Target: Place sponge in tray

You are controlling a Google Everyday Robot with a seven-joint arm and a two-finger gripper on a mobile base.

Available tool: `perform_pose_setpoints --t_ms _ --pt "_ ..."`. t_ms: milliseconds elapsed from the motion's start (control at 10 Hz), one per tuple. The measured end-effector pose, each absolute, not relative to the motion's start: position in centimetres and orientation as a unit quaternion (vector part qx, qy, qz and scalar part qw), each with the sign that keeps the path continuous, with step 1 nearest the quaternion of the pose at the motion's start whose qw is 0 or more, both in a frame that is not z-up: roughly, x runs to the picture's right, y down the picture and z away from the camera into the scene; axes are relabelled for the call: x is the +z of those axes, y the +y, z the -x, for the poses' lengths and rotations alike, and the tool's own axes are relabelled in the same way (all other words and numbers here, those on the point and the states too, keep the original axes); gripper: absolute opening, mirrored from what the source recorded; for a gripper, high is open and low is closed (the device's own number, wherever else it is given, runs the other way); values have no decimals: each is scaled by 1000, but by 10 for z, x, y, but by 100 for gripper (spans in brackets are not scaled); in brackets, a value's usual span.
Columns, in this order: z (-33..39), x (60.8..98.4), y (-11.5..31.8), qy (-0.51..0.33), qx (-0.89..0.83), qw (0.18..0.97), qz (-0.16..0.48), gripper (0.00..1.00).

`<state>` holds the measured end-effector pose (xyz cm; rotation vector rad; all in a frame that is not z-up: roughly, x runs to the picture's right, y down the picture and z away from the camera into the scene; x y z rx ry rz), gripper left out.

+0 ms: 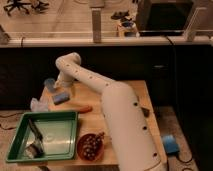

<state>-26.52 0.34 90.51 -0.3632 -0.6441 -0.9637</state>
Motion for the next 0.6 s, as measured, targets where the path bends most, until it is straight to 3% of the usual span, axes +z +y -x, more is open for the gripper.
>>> perform_pose_setpoints --t_ms 600 --pt "270 913 8 -302 -457 818 175 80"
